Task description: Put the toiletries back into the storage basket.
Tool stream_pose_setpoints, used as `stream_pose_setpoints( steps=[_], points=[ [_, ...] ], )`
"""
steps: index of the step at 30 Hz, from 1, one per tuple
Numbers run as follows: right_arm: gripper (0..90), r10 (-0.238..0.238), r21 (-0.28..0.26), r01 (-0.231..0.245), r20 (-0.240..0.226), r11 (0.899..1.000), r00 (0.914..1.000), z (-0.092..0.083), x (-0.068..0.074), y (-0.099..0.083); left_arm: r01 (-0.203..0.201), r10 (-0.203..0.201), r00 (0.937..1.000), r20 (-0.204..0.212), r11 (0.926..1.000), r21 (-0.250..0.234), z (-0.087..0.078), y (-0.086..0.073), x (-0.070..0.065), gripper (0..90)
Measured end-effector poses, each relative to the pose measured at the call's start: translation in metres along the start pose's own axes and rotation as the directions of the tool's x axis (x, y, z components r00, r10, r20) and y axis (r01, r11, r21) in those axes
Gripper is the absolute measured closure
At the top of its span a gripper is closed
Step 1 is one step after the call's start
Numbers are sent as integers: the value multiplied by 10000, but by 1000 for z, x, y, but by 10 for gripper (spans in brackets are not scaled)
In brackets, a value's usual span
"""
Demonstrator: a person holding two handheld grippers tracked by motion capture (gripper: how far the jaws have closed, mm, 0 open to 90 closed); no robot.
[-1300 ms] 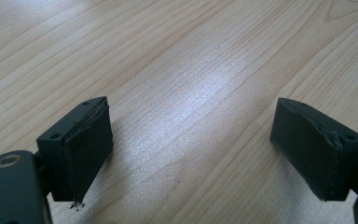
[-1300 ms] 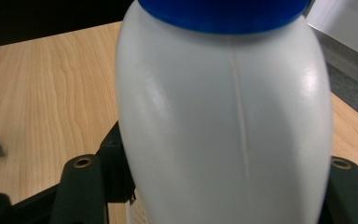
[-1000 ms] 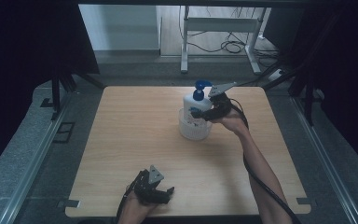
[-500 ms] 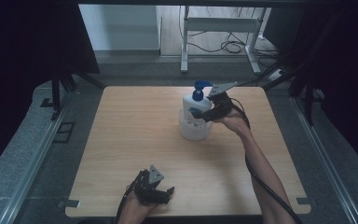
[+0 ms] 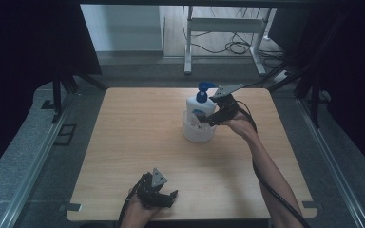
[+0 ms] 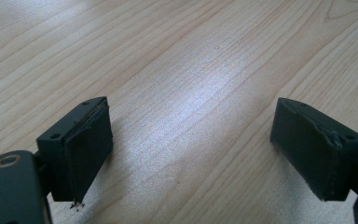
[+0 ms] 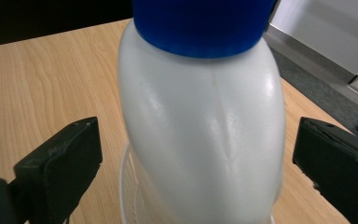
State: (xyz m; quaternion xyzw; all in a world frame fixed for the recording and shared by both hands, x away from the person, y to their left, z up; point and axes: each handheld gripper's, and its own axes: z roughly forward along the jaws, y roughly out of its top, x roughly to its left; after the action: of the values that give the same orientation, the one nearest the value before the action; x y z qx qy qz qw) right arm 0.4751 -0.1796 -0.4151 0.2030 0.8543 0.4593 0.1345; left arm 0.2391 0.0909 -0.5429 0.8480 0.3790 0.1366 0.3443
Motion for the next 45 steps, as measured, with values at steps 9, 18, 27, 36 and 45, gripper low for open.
stream_pose_setpoints(
  steps=[9,18,27,36,45],
  points=[
    [0,108,214,-115,367,9997,9993,-9,2,-1,7,-7,10000,-3,10000,6,0,0,0,124],
    [0,158,172,-169,578,9997,9982,-20,4,-4,1,-1,10000,-2,10000,-1,0,0,0,125],
    [0,221,237,-240,751,9994,9969,-29,9,-9,6,-6,10000,-2,10000,-5,0,0,0,124],
    [0,465,261,-496,1066,9984,9932,-38,12,-17,8,-8,10000,-3,10000,-8,0,0,0,124],
    [0,519,314,-561,1202,9979,9914,-45,17,-26,11,-11,10000,-3,10000,-7,0,0,0,124]
  ],
)
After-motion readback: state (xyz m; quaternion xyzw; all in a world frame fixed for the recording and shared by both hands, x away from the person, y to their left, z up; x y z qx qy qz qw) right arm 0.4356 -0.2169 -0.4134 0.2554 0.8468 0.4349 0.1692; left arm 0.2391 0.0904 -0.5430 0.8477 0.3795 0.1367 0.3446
